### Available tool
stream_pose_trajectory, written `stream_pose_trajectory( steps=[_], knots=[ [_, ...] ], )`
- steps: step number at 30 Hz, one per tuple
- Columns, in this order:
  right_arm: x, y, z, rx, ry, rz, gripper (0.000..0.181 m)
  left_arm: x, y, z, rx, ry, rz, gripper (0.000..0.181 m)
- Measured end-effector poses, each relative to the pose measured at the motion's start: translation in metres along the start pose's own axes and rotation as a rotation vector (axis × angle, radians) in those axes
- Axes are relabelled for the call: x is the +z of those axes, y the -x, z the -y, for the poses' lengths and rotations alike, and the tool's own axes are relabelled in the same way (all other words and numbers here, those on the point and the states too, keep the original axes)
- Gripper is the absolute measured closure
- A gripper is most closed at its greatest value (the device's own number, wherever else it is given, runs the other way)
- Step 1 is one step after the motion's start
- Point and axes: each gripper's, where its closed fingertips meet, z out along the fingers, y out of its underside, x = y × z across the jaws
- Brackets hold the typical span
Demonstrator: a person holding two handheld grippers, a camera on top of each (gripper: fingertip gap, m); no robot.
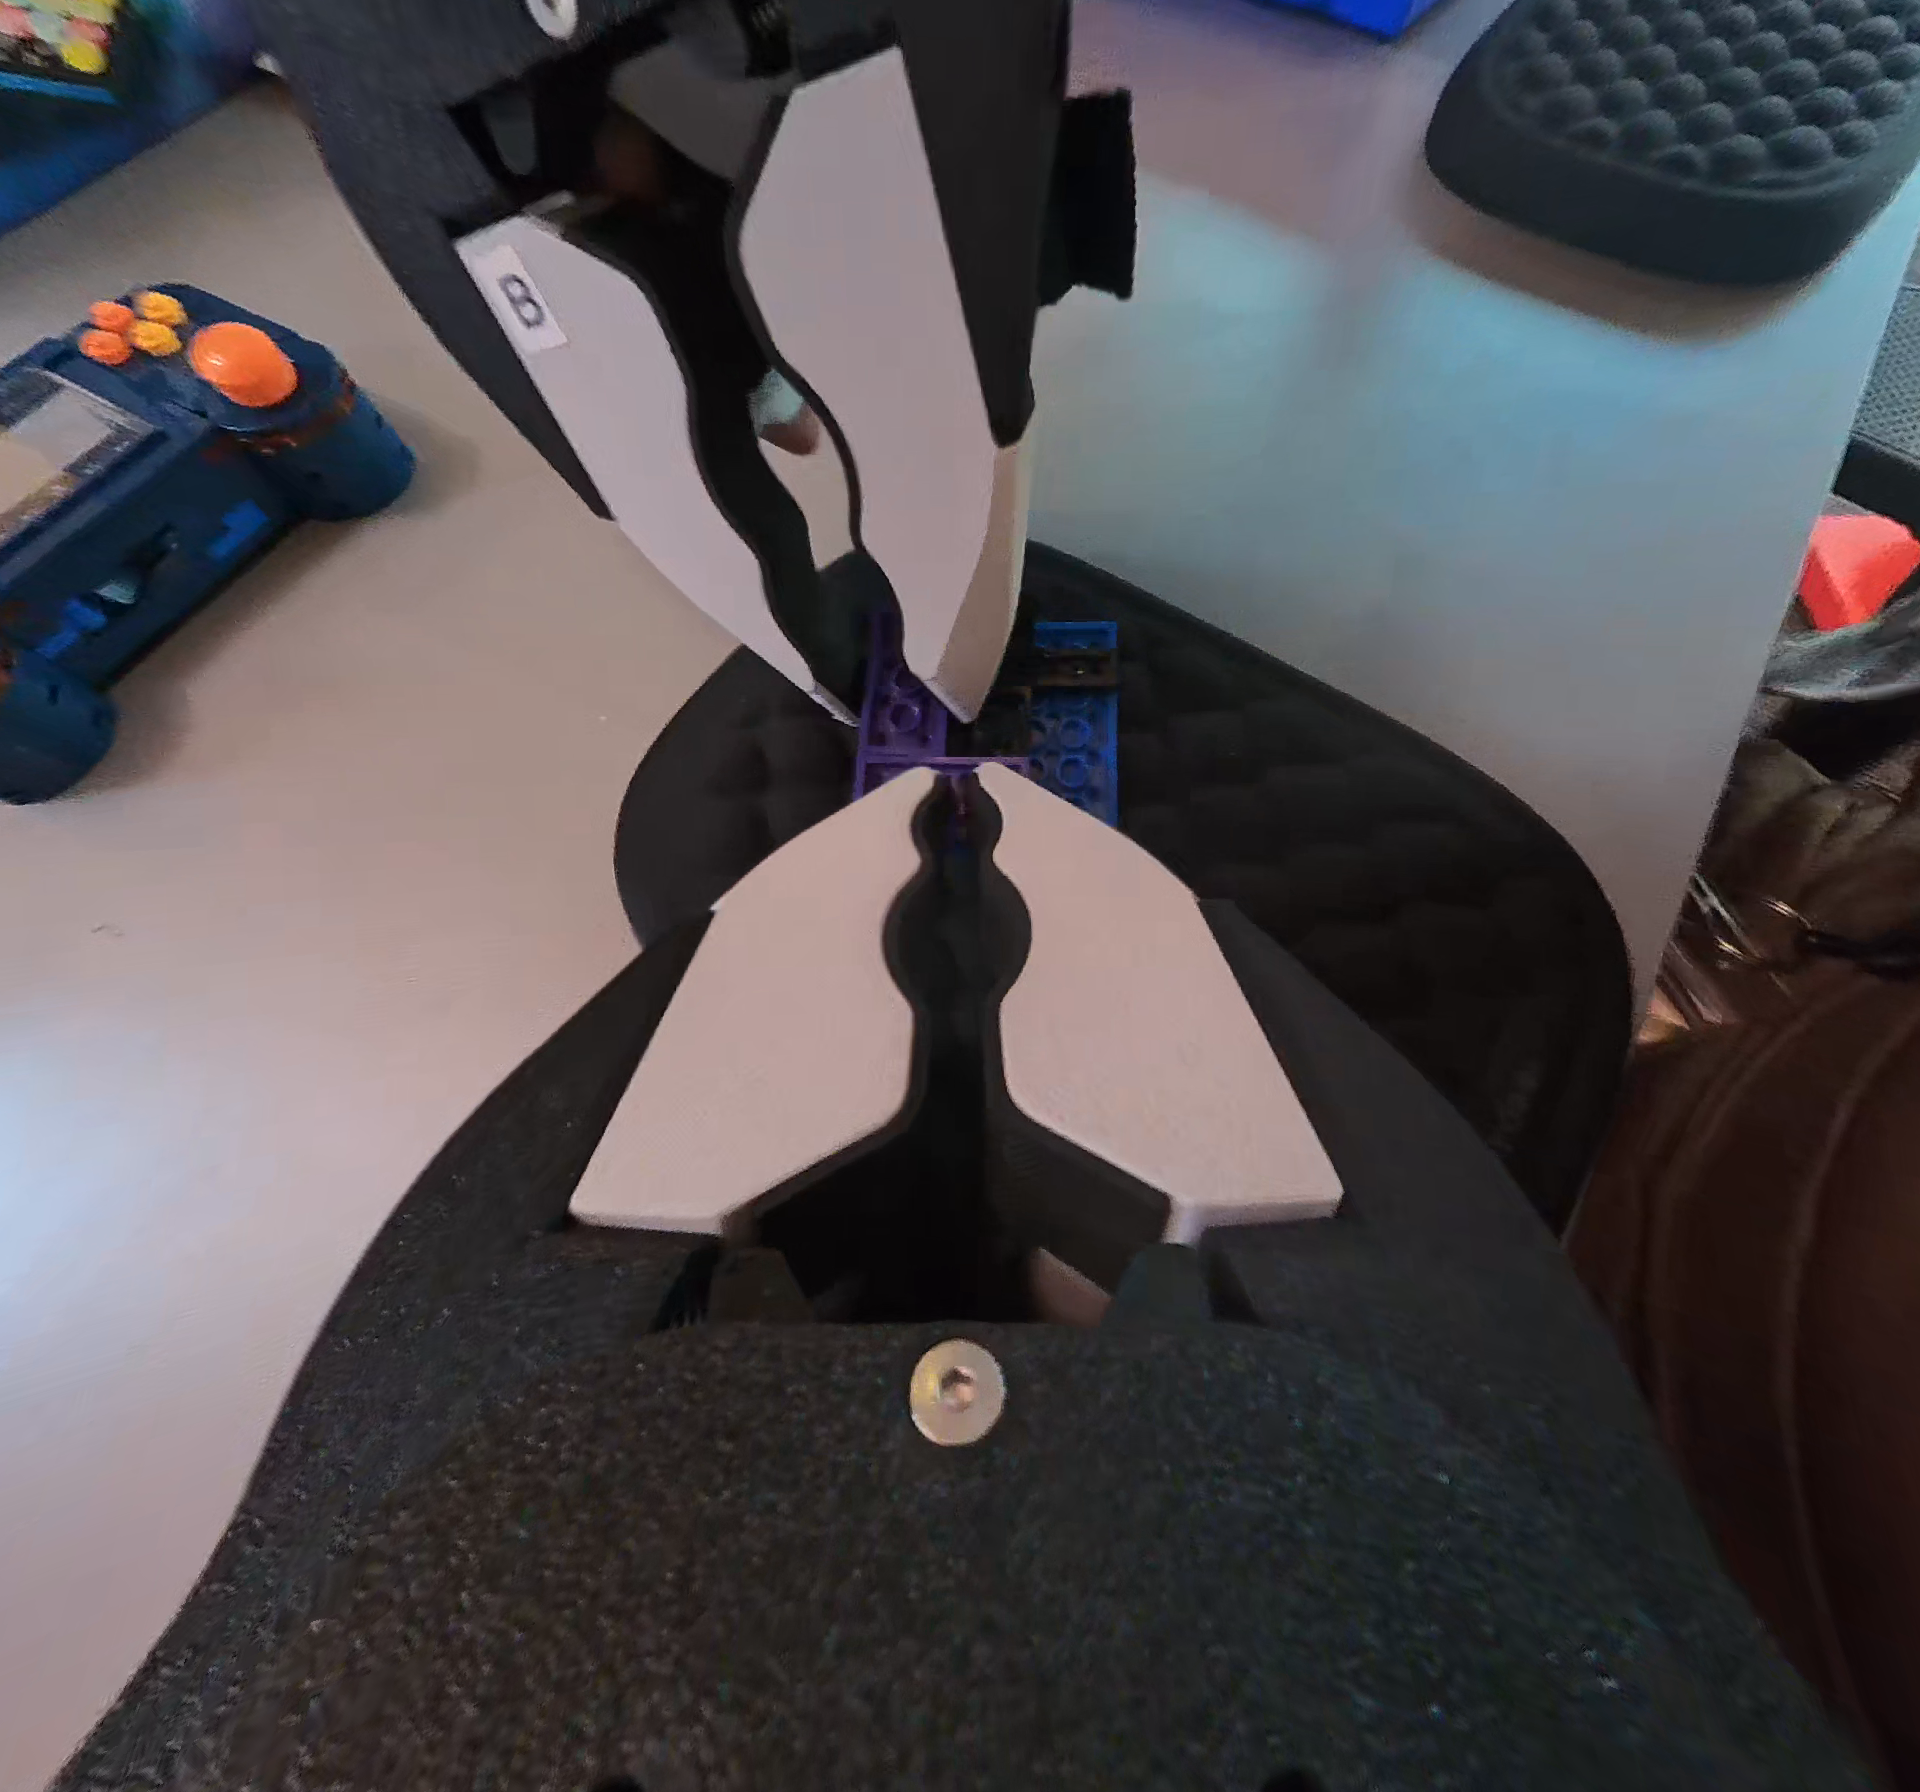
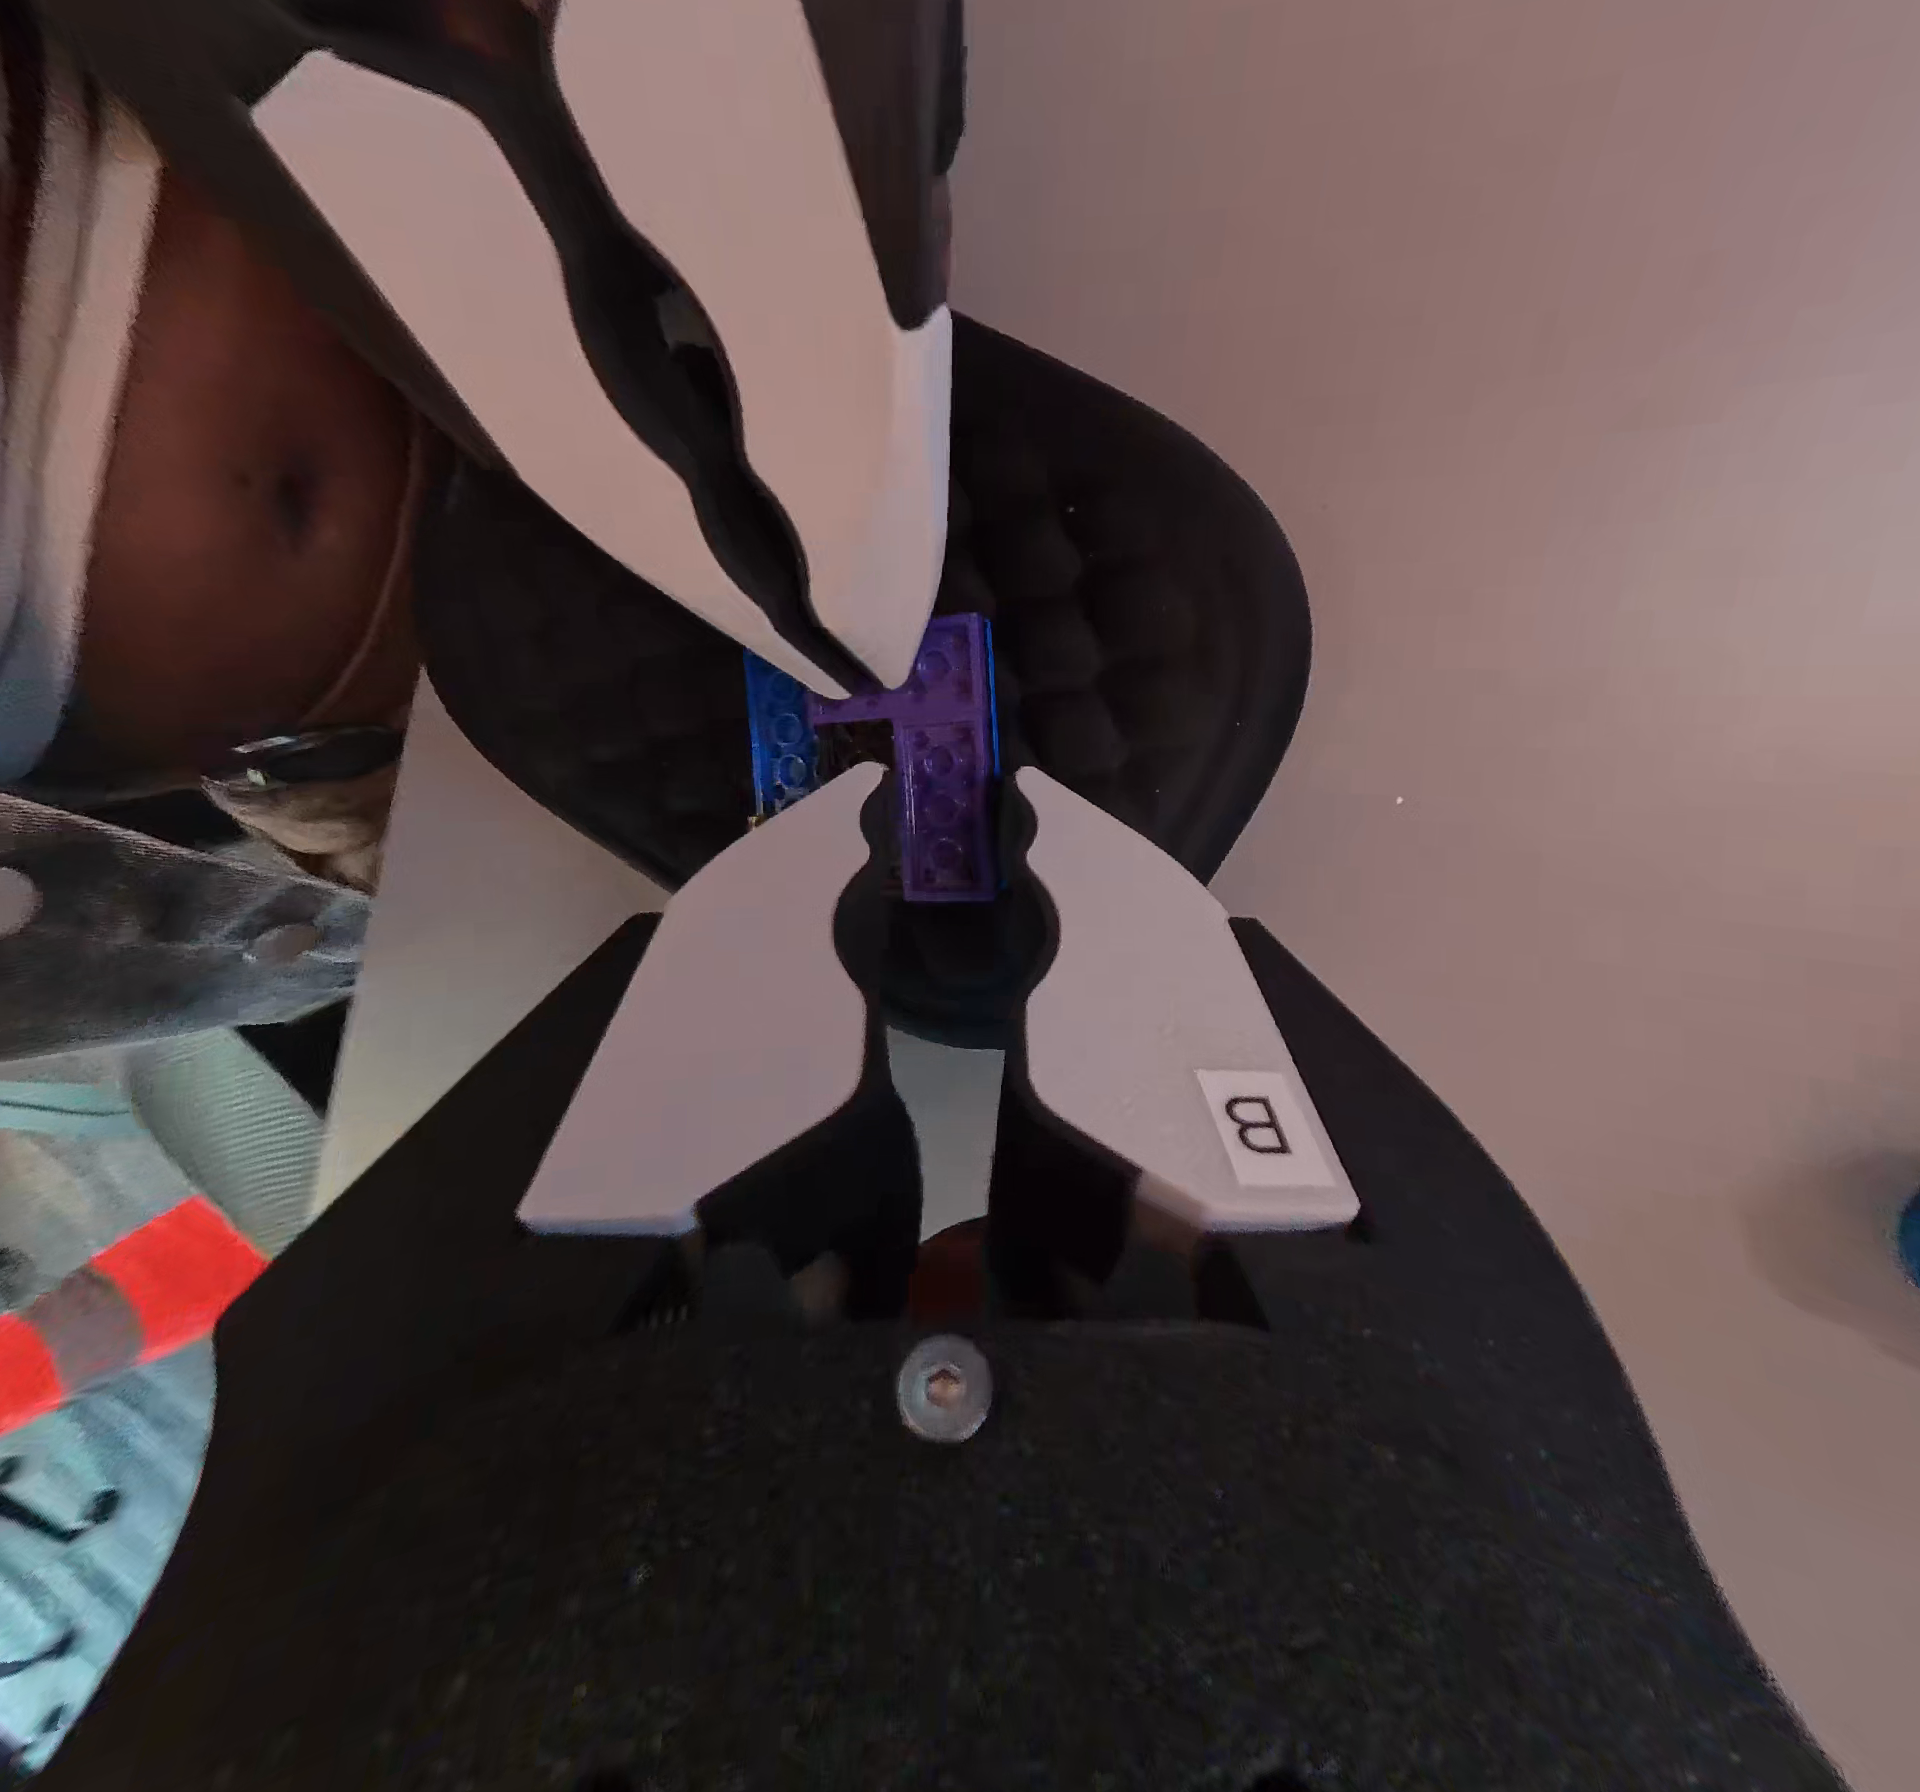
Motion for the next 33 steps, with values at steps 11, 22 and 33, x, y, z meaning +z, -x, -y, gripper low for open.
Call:
stream_pose_trajectory(
  steps=[11, 22, 33],
  knots=[
    [-0.008, -0.002, 0.004, -0.398, 0.004, -0.679, 0.165, 0.003, -0.001, -0.005, -0.109, 0.034, -0.053, 0.180],
    [-0.048, 0.013, 0.020, -0.274, -0.535, -0.696, 0.164, 0.001, 0.001, 0.001, -0.078, -0.014, -0.055, 0.180],
    [-0.080, 0.037, 0.040, -0.376, -0.550, -1.220, 0.165, -0.046, -0.001, 0.062, -0.304, -0.425, -0.189, 0.157]
  ],
)
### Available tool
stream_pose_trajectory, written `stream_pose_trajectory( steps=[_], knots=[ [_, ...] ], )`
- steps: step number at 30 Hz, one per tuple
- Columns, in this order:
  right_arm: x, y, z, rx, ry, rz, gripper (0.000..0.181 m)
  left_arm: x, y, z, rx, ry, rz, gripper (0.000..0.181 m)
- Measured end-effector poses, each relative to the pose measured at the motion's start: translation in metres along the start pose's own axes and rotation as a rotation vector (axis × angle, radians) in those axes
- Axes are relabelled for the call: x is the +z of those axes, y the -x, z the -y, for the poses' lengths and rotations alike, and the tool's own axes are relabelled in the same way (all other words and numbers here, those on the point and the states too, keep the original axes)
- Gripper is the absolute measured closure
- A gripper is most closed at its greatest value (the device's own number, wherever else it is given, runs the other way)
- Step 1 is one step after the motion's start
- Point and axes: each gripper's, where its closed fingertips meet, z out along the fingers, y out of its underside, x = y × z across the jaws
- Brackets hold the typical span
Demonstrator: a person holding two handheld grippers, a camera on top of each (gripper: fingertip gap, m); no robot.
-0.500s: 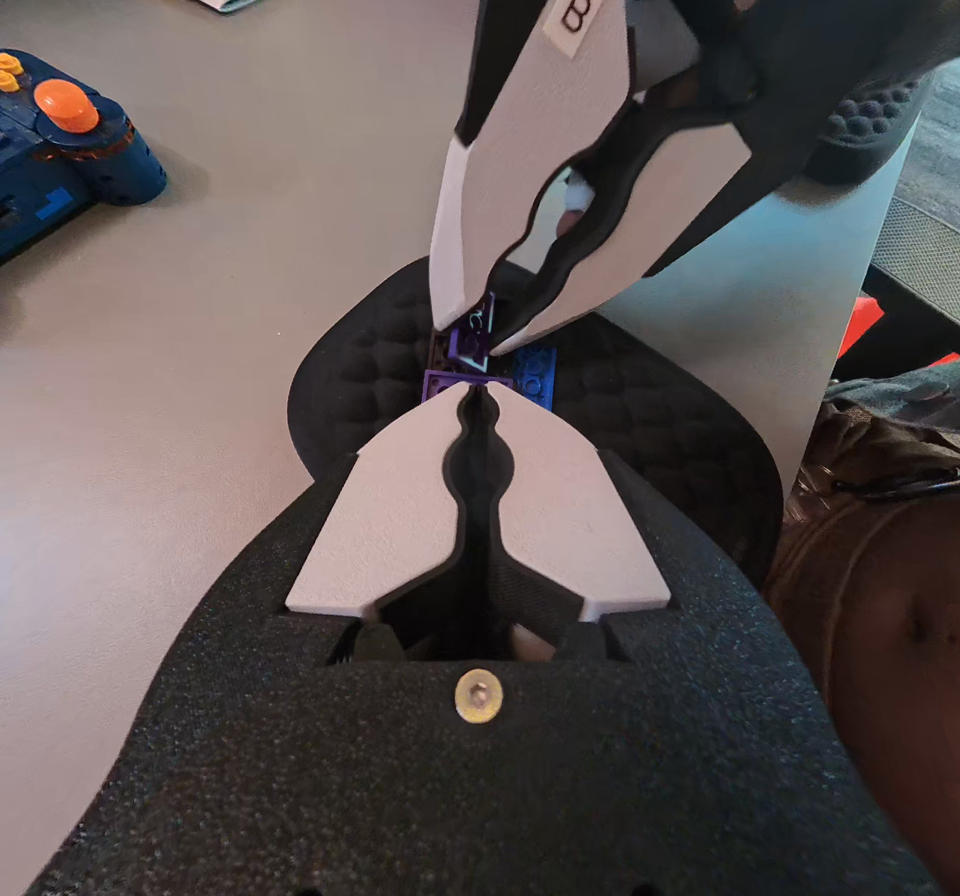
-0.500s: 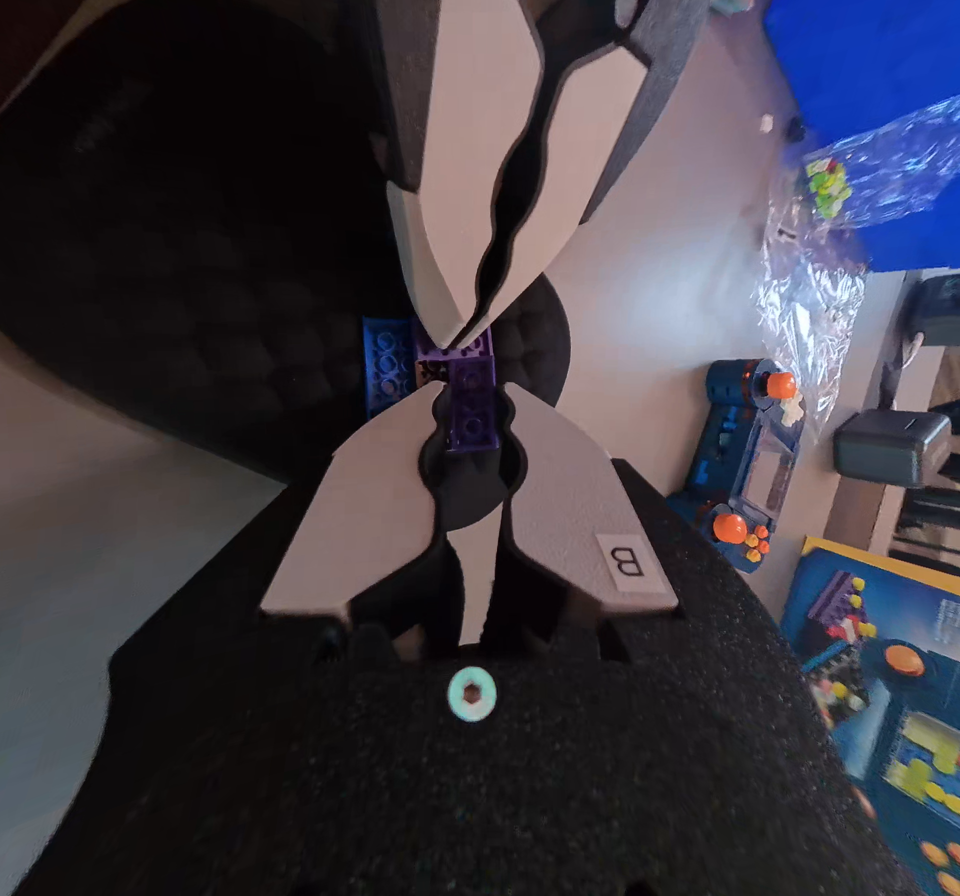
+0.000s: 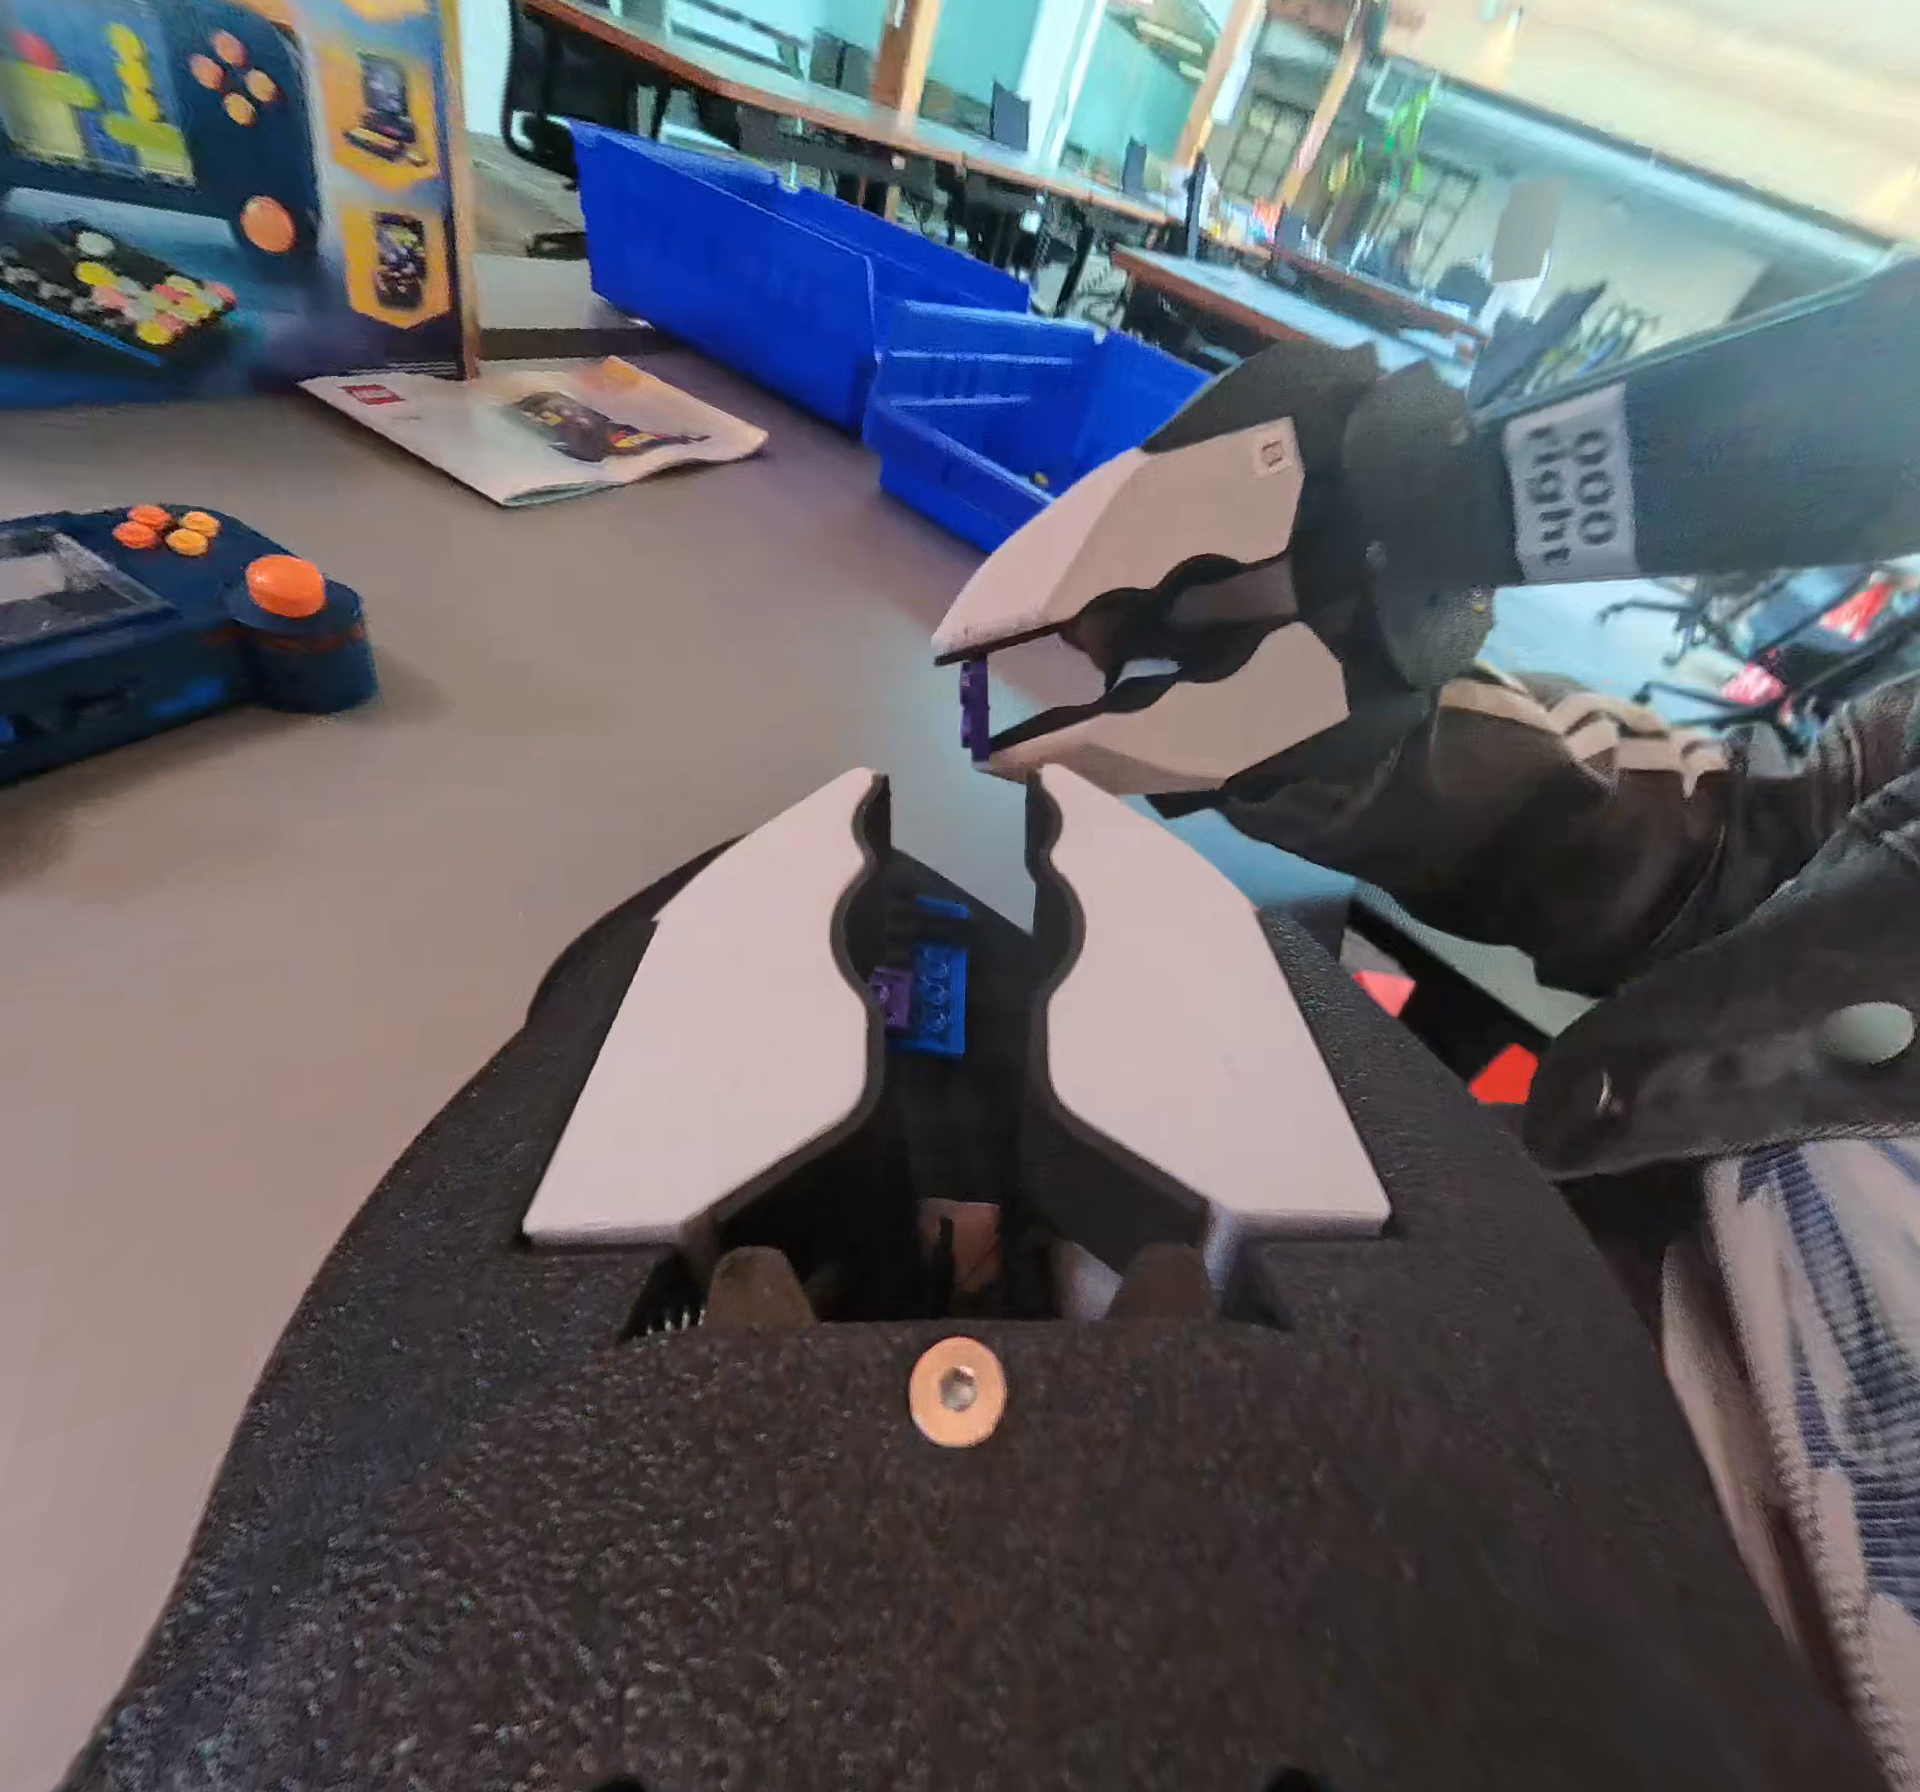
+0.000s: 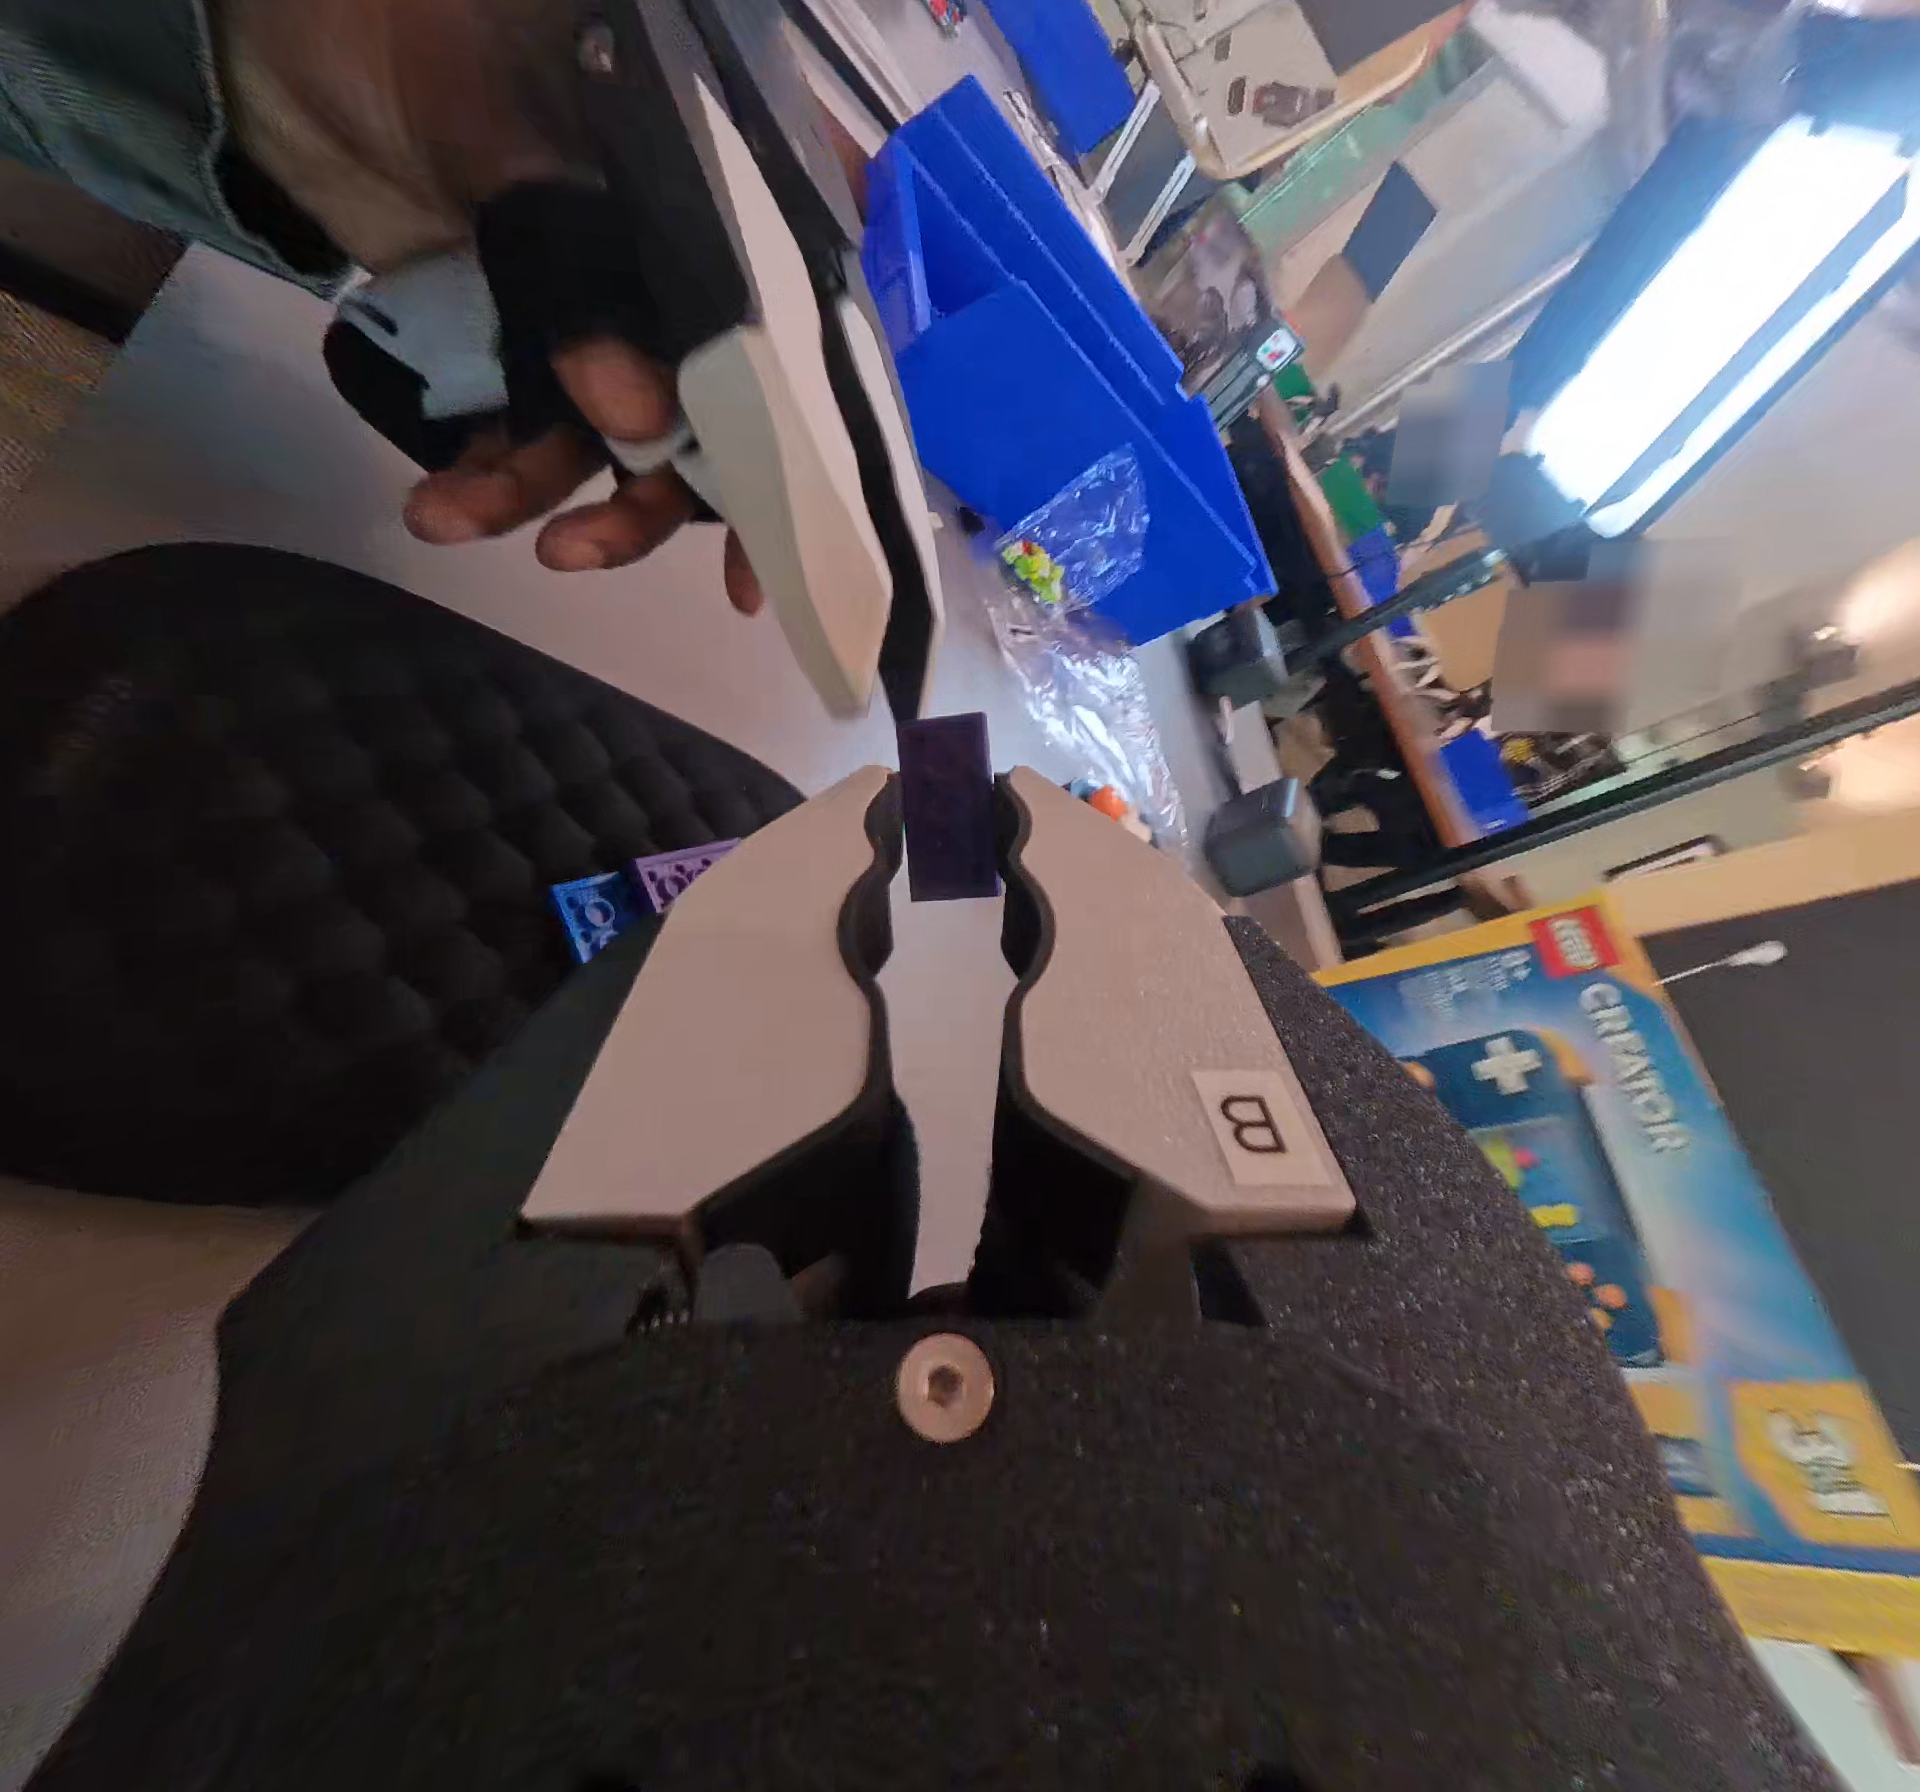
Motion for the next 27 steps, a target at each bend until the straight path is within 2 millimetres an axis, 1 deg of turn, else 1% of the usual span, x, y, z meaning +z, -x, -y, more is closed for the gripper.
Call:
stream_pose_trajectory(
  steps=[1, 2, 4, 6, 8, 9, 10, 11, 13, 15, 16, 17, 18, 19, 20, 21, 22, 24, 25, 27],
  knots=[
    [0.000, 0.001, 0.004, -0.036, 0.003, -0.015, 0.165, 0.003, -0.002, 0.000, 0.025, -0.004, 0.004, 0.157],
    [0.001, 0.001, 0.005, -0.069, 0.024, -0.038, 0.165, 0.003, -0.002, 0.005, 0.052, -0.036, 0.017, 0.160],
    [0.002, 0.005, 0.005, -0.118, 0.040, -0.035, 0.165, -0.001, -0.004, 0.016, 0.104, -0.109, 0.039, 0.175],
    [0.003, 0.009, 0.006, -0.115, 0.030, -0.036, 0.165, -0.002, -0.007, 0.013, 0.138, -0.061, 0.028, 0.179],
    [0.003, 0.009, 0.010, -0.055, -0.018, -0.062, 0.164, -0.007, -0.003, 0.015, 0.165, -0.052, 0.050, 0.179],
    [0.003, 0.006, 0.010, -0.008, -0.039, -0.086, 0.164, -0.016, 0.010, 0.023, 0.177, -0.083, 0.122, 0.179],
    [0.002, 0.003, 0.007, 0.043, -0.053, -0.111, 0.163, -0.029, 0.027, 0.035, 0.198, -0.132, 0.205, 0.179],
    [0.001, 0.002, 0.003, 0.097, -0.065, -0.124, 0.163, -0.048, 0.047, 0.049, 0.203, -0.184, 0.296, 0.179],
    [0.000, 0.005, -0.007, 0.188, -0.085, -0.124, 0.163, -0.099, 0.093, 0.080, 0.198, -0.284, 0.501, 0.179],
    [-0.001, 0.006, -0.013, 0.230, -0.092, -0.119, 0.165, -0.159, 0.141, 0.109, 0.205, -0.366, 0.722, 0.179],
    [-0.001, 0.005, -0.014, 0.242, -0.091, -0.118, 0.165, -0.187, 0.163, 0.119, 0.184, -0.390, 0.803, 0.179],
    [-0.001, 0.003, -0.015, 0.259, -0.092, -0.121, 0.165, -0.210, 0.185, 0.124, 0.143, -0.404, 0.861, 0.179],
    [-0.001, 0.002, -0.017, 0.276, -0.096, -0.118, 0.165, -0.227, 0.206, 0.124, 0.088, -0.392, 0.898, 0.179],
    [-0.001, 0.002, -0.018, 0.293, -0.100, -0.113, 0.165, -0.238, 0.225, 0.122, 0.033, -0.378, 0.914, 0.179],
    [-0.001, 0.002, -0.019, 0.309, -0.101, -0.111, 0.165, -0.244, 0.241, 0.116, -0.024, -0.352, 0.914, 0.179],
    [-0.002, 0.002, -0.021, 0.322, -0.096, -0.109, 0.165, -0.247, 0.254, 0.109, -0.081, -0.312, 0.909, 0.177],
    [-0.002, 0.002, -0.023, 0.332, -0.092, -0.108, 0.165, -0.250, 0.262, 0.106, -0.120, -0.300, 0.910, 0.168],
    [-0.004, -0.001, -0.025, 0.353, -0.103, -0.115, 0.165, -0.256, 0.267, 0.109, -0.145, -0.328, 0.915, 0.144],
    [-0.005, -0.002, -0.024, 0.370, -0.116, -0.119, 0.165, -0.260, 0.268, 0.112, -0.146, -0.350, 0.925, 0.138],
    [-0.007, -0.006, -0.024, 0.415, -0.145, -0.117, 0.165, -0.265, 0.262, 0.120, -0.104, -0.393, 0.941, 0.134]
  ],
)
